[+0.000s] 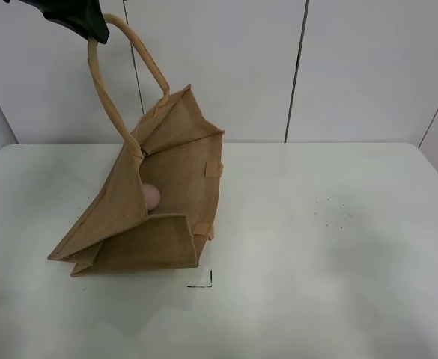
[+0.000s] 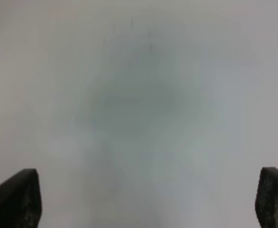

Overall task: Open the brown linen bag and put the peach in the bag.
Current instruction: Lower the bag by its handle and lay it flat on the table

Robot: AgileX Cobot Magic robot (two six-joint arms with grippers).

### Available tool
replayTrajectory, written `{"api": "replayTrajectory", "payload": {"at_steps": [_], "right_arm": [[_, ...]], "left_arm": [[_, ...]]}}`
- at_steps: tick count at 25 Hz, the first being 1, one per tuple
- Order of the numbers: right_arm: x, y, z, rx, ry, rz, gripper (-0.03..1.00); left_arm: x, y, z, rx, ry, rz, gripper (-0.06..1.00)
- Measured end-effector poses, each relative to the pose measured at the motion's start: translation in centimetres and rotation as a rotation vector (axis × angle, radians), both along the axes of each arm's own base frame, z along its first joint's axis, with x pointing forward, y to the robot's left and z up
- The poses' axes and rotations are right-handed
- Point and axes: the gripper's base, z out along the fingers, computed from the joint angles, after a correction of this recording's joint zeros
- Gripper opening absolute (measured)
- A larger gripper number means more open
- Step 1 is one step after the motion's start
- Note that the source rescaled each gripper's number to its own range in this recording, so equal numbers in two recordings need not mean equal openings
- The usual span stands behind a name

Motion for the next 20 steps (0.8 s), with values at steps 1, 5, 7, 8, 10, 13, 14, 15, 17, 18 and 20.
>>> {"api": "replayTrajectory", "payload": {"at_steps": [1, 5, 7, 8, 10, 13, 14, 15, 17, 18, 20], "right_arm": [[-0.6, 0.0, 0.1, 0.001, -0.041, 0.000, 1.00], [-2.5, -0.1, 0.2, -0.001, -0.164, -0.002, 1.00], [-3.1, -0.1, 0.2, -0.004, -0.197, -0.004, 1.00], [-3.1, -0.1, 0.2, -0.004, -0.201, -0.004, 1.00], [-3.1, -0.1, 0.2, -0.004, -0.202, -0.004, 1.00], [-3.1, -0.1, 0.2, -0.006, -0.202, 0.000, 1.00], [-3.1, -0.1, 0.2, -0.007, -0.202, -0.001, 1.00], [-3.1, -0.1, 0.2, -0.007, -0.202, -0.001, 1.00], [-3.1, -0.1, 0.2, -0.007, -0.202, -0.001, 1.00], [-3.1, -0.1, 0.2, -0.007, -0.202, -0.001, 1.00], [-3.1, -0.1, 0.2, -0.007, -0.202, -0.001, 1.00]], "left_arm": [[0.0, 0.0, 0.0, 0.000, 0.000, 0.000, 0.00], [0.0, 0.0, 0.0, 0.001, 0.000, -0.001, 0.00], [0.0, 0.0, 0.0, 0.001, 0.000, -0.001, 0.00], [0.0, 0.0, 0.0, 0.001, 0.001, -0.001, 0.00], [0.2, -0.1, -0.3, 0.002, 0.008, -0.001, 0.00], [1.2, -0.6, -1.8, 0.000, 0.051, -0.011, 0.00], [1.7, -0.8, -2.6, -0.001, 0.071, -0.017, 0.00], [2.3, -1.2, -3.8, -0.002, 0.099, -0.023, 0.00], [3.7, -1.9, -6.5, -0.005, 0.146, -0.038, 0.00], [4.6, -2.2, -8.2, 0.003, 0.177, -0.044, 0.00], [6.1, -2.9, -11.9, 0.017, 0.251, -0.053, 0.00]]}}
